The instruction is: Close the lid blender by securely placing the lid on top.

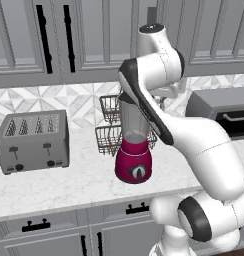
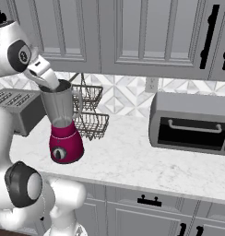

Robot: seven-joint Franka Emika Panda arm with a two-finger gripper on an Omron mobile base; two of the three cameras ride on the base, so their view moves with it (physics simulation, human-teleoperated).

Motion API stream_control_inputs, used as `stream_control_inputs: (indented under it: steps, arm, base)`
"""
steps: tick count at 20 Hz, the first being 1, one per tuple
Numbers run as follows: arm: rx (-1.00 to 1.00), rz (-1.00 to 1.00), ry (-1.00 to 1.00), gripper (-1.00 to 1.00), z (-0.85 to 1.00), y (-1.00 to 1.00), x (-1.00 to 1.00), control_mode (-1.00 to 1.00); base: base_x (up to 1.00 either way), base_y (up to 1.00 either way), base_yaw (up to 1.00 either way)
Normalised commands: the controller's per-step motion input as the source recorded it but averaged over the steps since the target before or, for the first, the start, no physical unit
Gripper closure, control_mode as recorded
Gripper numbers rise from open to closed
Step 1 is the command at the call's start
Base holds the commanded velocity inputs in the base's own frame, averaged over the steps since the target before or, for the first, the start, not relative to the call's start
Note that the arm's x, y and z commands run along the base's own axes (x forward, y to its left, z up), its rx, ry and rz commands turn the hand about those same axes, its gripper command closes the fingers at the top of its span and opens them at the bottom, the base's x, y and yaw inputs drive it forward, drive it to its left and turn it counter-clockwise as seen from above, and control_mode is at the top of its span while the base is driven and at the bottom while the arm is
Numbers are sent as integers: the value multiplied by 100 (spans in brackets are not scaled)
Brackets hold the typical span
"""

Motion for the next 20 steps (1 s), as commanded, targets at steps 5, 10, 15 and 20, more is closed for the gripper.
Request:
stream_control_inputs:
  steps: [5,10,15,20]
  arm:
    - [0,0,-17,-100,0,-30,-69,-100]
    - [0,0,-14,-100,0,-60,-45,-100]
    - [1,0,-9,-100,0,-86,-32,-100]
    - [0,0,-1,-100,0,-71,-11,-100]
  base:
    - [0,0,0]
    - [0,0,0]
    - [0,0,0]
    - [0,0,0]
